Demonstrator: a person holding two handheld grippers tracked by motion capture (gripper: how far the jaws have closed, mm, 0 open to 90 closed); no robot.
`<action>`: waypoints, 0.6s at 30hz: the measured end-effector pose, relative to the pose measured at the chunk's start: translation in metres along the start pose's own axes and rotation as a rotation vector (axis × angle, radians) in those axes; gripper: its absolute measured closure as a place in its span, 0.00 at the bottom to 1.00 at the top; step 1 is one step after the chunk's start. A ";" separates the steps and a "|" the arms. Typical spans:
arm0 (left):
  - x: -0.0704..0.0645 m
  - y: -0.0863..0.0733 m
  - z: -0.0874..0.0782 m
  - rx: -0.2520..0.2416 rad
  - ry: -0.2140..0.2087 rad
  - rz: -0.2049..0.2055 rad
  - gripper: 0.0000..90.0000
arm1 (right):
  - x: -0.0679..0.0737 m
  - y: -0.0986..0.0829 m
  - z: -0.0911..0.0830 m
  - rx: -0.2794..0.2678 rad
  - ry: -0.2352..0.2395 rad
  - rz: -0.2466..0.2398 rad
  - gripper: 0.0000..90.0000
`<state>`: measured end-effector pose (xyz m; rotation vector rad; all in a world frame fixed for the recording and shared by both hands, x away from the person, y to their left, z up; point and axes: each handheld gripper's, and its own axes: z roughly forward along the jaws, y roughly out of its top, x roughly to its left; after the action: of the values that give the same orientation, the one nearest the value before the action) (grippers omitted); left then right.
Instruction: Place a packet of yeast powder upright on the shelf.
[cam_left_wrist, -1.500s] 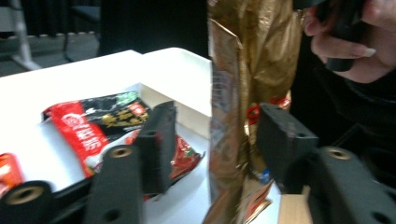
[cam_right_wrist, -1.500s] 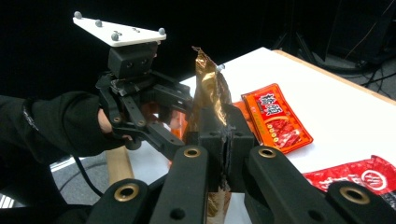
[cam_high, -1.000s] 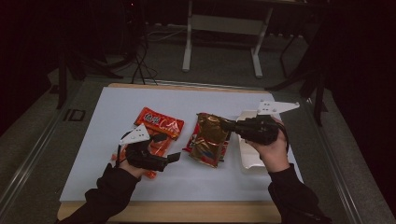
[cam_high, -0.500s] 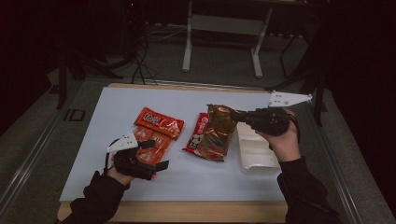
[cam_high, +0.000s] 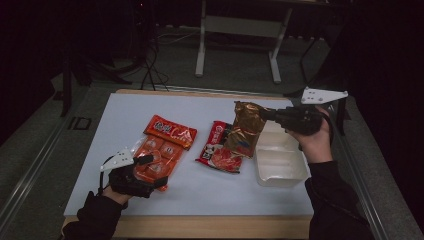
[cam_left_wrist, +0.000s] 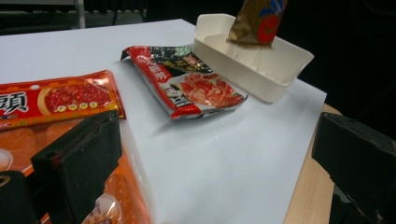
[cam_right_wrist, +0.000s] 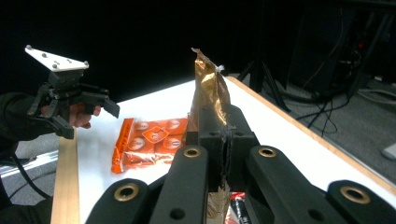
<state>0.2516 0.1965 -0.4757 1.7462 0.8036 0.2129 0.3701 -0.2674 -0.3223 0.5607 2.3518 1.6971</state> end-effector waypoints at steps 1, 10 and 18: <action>0.000 -0.001 -0.001 0.002 0.003 0.004 0.02 | -0.002 0.001 -0.001 -0.003 0.000 -0.004 0.98; 0.005 -0.011 -0.003 -0.007 0.017 -0.020 0.02 | -0.025 0.004 -0.014 -0.026 -0.045 -0.054 0.98; 0.007 -0.014 -0.004 -0.012 0.023 -0.031 0.02 | -0.047 0.010 -0.031 -0.061 -0.091 -0.084 0.98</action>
<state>0.2491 0.2055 -0.4891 1.7210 0.8440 0.2164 0.4033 -0.3110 -0.3062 0.5099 2.2213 1.6644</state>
